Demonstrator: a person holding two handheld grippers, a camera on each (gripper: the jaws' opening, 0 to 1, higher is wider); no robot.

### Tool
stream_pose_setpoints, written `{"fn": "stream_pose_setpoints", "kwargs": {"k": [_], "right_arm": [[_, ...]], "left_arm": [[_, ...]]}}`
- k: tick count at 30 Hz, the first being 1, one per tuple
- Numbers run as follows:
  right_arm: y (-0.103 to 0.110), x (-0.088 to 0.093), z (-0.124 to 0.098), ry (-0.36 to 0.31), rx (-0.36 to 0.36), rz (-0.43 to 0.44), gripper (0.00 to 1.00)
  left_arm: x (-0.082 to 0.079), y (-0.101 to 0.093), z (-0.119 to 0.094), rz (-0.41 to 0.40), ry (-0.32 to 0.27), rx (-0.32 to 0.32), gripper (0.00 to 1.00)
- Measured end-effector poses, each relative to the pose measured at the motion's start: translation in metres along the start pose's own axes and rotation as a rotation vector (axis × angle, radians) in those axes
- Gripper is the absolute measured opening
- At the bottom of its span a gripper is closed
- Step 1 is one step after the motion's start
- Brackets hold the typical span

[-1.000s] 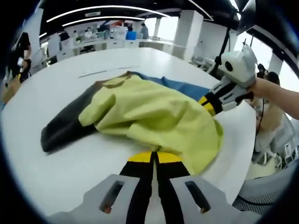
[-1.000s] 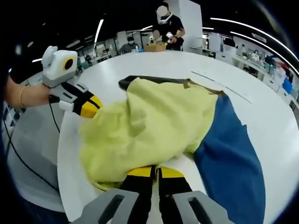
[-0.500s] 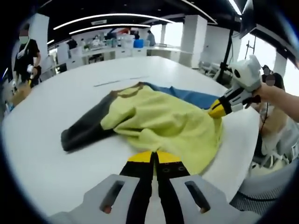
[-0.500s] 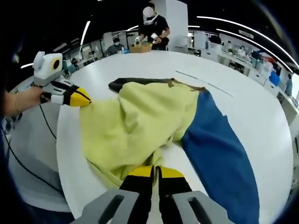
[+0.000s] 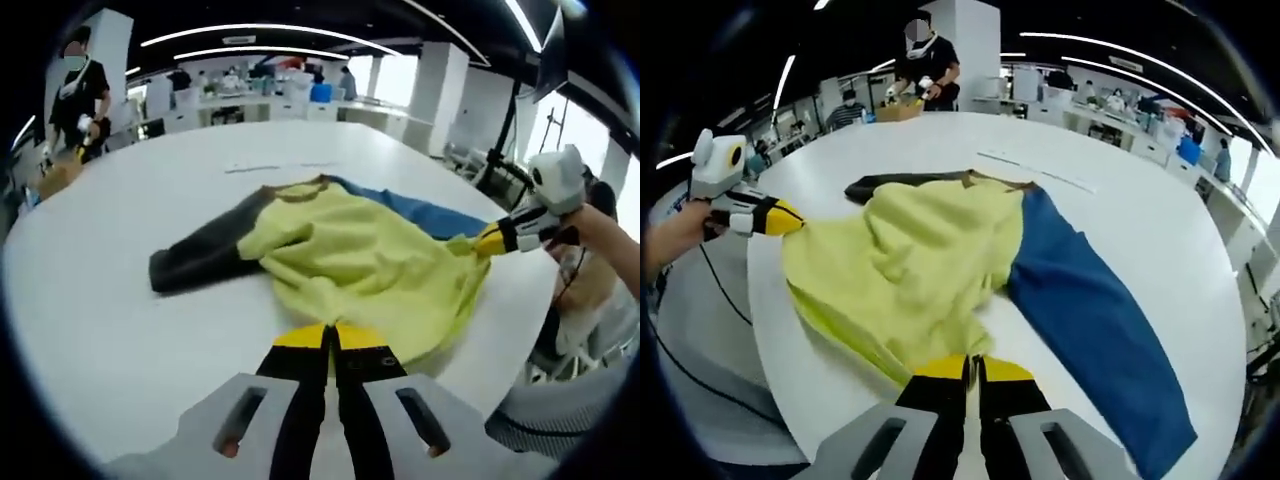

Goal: Fold the garment on the visible template until the final outline fits inside the template.

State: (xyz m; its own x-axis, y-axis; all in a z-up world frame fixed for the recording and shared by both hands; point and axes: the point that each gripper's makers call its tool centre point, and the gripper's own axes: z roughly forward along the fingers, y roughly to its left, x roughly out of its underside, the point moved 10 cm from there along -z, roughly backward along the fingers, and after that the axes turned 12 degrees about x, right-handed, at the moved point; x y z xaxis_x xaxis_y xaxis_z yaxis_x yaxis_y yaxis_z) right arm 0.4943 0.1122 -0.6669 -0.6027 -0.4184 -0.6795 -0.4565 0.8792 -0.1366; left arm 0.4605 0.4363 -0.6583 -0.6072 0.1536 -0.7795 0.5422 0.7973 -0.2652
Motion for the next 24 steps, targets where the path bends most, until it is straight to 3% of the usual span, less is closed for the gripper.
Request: {"fn": "stream_pose_setpoints", "kwargs": {"k": [9,16,24], "right_arm": [[0.009,0.017,-0.009,0.005,0.101,0.083,0.00],[0.013,0.030,-0.011,0.024,0.118,0.132,0.00],[0.019,0.042,-0.006,0.057,0.120,0.115,0.00]], "left_arm": [[0.013,0.000,-0.001,-0.027,0.030,-0.007,0.00],[0.019,0.000,-0.002,-0.022,0.054,-0.013,0.00],[0.029,0.002,0.003,-0.034,0.085,-0.006,0.00]]}}
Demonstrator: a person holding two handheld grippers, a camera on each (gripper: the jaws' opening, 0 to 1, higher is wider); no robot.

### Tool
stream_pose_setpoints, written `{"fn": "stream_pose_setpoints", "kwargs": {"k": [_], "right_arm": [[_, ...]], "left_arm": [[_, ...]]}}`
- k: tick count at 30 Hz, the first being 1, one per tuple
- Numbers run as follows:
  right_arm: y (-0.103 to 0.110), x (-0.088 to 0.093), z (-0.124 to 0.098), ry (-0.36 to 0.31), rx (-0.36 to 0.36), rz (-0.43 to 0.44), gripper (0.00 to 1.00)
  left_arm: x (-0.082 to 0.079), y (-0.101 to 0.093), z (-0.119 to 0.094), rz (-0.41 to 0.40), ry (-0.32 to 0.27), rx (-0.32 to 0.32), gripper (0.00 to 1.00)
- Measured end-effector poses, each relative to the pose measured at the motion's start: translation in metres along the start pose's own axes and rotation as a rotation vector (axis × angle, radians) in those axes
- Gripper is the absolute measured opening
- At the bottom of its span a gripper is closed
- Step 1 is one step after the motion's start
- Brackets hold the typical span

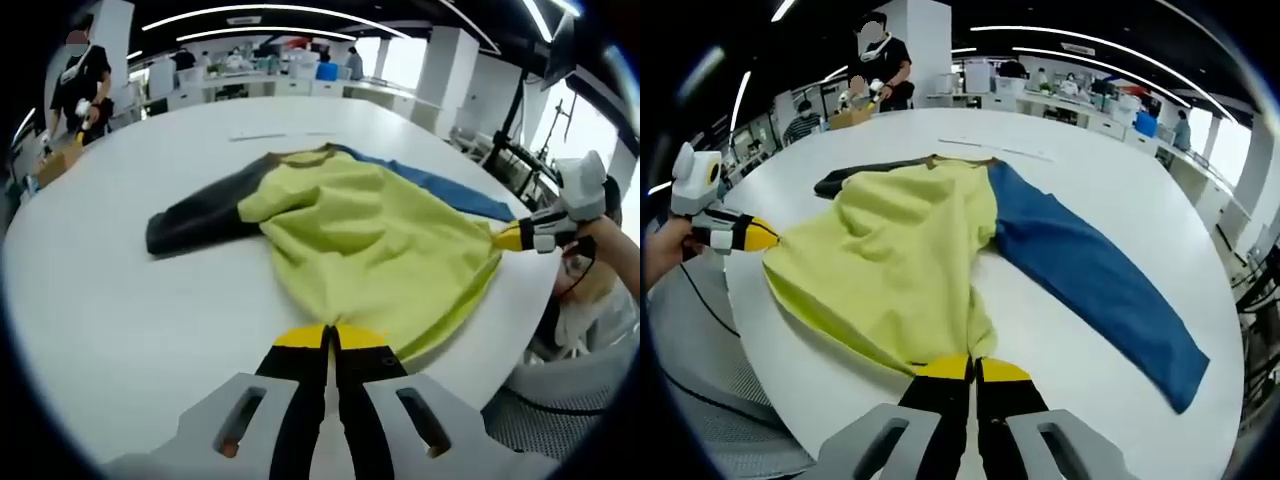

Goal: Fold the garment on the visible template until the final outline fits inside the template.

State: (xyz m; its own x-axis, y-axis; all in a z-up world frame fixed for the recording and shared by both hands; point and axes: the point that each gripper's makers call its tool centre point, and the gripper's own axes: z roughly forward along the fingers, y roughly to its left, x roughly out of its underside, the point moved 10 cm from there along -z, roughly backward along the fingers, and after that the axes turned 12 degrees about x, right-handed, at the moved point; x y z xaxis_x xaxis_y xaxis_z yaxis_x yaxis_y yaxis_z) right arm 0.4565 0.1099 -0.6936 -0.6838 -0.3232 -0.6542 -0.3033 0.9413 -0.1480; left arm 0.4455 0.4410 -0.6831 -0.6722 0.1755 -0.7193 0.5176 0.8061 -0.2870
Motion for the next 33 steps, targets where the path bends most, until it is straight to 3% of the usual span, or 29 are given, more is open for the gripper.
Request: {"fn": "stream_pose_setpoints", "kwargs": {"k": [7,13,20,33], "right_arm": [[0.000,0.003,0.002,0.005,-0.009,-0.002,0.00],[-0.005,0.000,-0.001,-0.016,-0.030,-0.061,0.03],[-0.012,-0.004,-0.001,-0.053,-0.041,-0.089,0.12],[-0.026,-0.013,0.014,-0.049,-0.120,-0.123,0.13]], "left_arm": [[0.008,0.005,0.001,-0.016,0.024,0.015,0.01],[0.005,0.010,-0.005,0.082,0.028,0.025,0.11],[0.006,0.026,-0.008,0.129,0.069,0.030,0.16],[0.017,0.040,0.000,0.192,0.141,0.043,0.14]]}}
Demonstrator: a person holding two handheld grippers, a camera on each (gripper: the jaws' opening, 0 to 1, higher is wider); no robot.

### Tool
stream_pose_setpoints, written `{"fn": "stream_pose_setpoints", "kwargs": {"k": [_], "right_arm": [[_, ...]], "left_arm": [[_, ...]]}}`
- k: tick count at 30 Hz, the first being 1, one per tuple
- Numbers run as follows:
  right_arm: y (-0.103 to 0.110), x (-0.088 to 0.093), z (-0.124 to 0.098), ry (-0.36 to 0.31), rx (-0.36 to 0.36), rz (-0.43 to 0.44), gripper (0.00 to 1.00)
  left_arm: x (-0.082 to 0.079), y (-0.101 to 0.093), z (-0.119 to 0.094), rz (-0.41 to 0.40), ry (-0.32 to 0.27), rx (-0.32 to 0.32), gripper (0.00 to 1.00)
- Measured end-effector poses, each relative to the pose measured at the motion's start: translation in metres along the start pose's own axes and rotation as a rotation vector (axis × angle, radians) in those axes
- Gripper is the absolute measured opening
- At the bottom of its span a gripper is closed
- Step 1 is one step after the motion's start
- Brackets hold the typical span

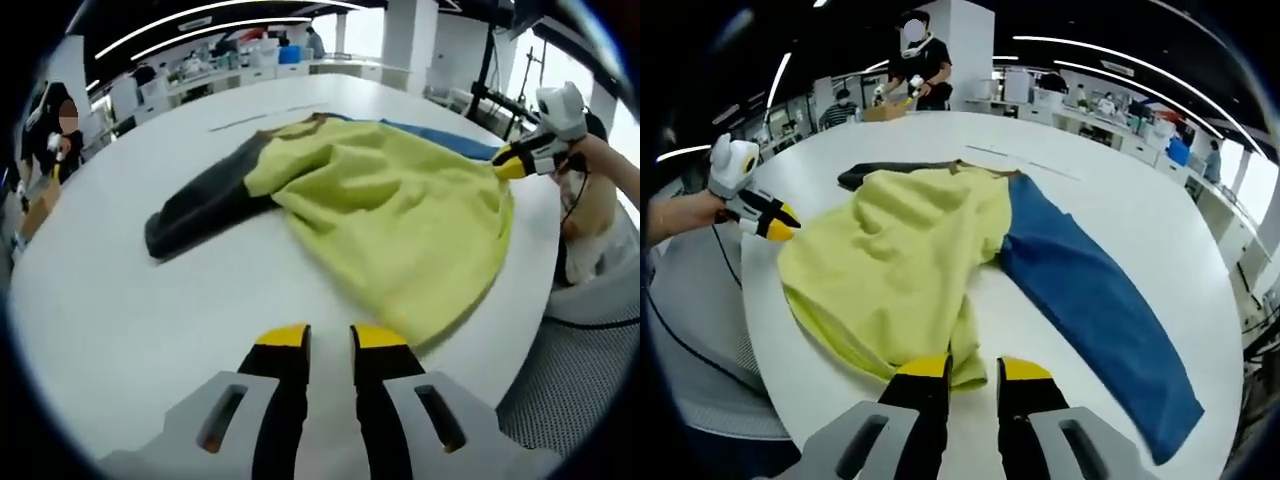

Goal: Fold the garment on the visible template until the final outline fits inside the template.

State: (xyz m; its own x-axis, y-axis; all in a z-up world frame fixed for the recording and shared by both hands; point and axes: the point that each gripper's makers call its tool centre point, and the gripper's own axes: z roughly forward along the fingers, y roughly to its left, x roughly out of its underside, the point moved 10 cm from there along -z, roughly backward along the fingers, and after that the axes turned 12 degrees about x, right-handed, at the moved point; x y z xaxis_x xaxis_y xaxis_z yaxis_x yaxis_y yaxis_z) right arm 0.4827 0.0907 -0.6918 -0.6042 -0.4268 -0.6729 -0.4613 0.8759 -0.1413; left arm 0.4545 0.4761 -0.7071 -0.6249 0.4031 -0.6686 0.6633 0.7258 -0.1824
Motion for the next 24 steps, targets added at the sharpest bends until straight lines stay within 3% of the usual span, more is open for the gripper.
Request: {"fn": "stream_pose_setpoints", "kwargs": {"k": [9,15,21,24], "right_arm": [[-0.001,0.006,0.007,0.061,-0.039,0.023,0.10],[0.002,0.010,0.009,0.079,-0.042,0.025,0.07],[0.003,0.009,0.009,0.082,-0.032,0.010,0.07],[0.003,0.010,0.008,0.082,-0.030,0.007,0.06]], "left_arm": [[-0.005,-0.006,0.010,0.019,-0.011,0.033,0.14],[-0.016,-0.012,0.013,-0.037,-0.100,0.065,0.15],[-0.028,-0.017,0.018,-0.048,-0.130,0.075,0.15],[-0.037,-0.019,0.023,-0.090,-0.174,0.076,0.17]]}}
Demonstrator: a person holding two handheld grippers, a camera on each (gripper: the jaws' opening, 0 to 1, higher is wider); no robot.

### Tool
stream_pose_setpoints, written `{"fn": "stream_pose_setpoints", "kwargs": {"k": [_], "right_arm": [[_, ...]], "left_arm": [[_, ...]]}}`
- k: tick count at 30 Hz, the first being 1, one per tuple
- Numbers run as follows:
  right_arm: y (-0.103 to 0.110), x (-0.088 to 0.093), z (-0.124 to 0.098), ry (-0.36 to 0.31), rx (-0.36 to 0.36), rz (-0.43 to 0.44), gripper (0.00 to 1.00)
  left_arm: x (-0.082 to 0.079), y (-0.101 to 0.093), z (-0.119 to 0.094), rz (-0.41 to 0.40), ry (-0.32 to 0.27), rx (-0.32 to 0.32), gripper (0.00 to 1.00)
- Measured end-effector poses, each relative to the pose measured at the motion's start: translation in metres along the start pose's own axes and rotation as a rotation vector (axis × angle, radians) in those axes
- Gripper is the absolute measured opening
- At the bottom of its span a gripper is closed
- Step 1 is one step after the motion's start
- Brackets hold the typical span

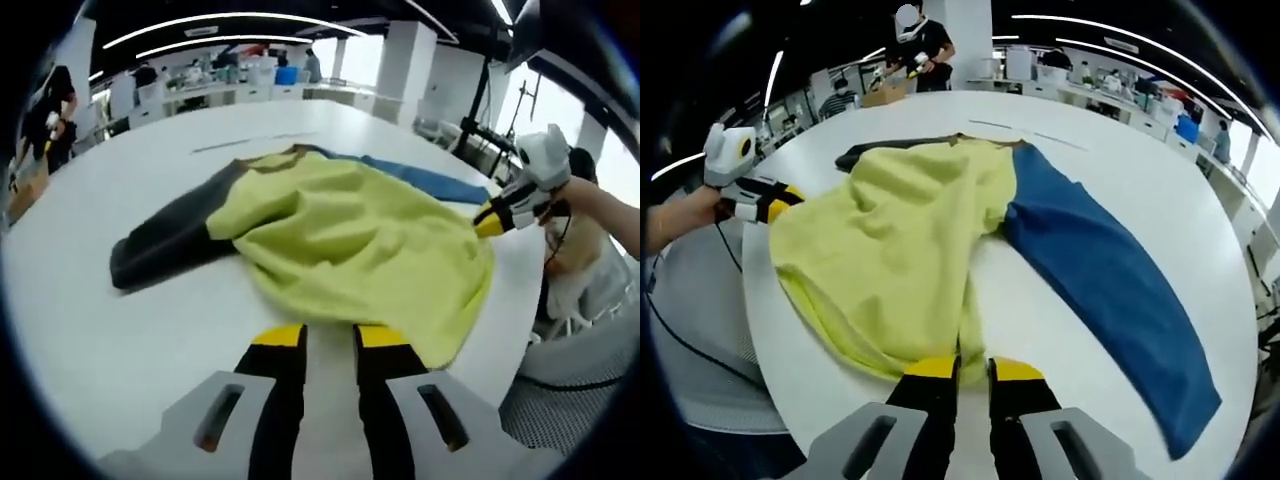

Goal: Fold the garment on the visible template until the final outline fits inside the template.

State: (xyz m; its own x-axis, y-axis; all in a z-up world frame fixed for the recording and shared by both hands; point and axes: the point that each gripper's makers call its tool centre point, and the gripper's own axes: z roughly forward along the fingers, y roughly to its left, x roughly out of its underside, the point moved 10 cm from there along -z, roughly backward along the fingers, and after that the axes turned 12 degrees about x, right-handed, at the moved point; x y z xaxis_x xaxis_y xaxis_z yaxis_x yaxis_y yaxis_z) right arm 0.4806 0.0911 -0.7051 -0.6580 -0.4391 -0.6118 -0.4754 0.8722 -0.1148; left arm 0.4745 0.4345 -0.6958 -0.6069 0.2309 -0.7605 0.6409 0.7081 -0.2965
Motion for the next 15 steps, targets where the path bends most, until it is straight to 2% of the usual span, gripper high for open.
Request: {"fn": "stream_pose_setpoints", "kwargs": {"k": [10,15], "right_arm": [[0.000,0.002,-0.001,0.006,0.009,-0.004,0.07],[0.000,0.003,-0.001,0.007,0.010,0.001,0.07]], "left_arm": [[-0.008,-0.008,0.026,-0.022,0.005,-0.075,0.20],[-0.006,-0.013,0.032,0.015,0.022,-0.137,0.23]]}}
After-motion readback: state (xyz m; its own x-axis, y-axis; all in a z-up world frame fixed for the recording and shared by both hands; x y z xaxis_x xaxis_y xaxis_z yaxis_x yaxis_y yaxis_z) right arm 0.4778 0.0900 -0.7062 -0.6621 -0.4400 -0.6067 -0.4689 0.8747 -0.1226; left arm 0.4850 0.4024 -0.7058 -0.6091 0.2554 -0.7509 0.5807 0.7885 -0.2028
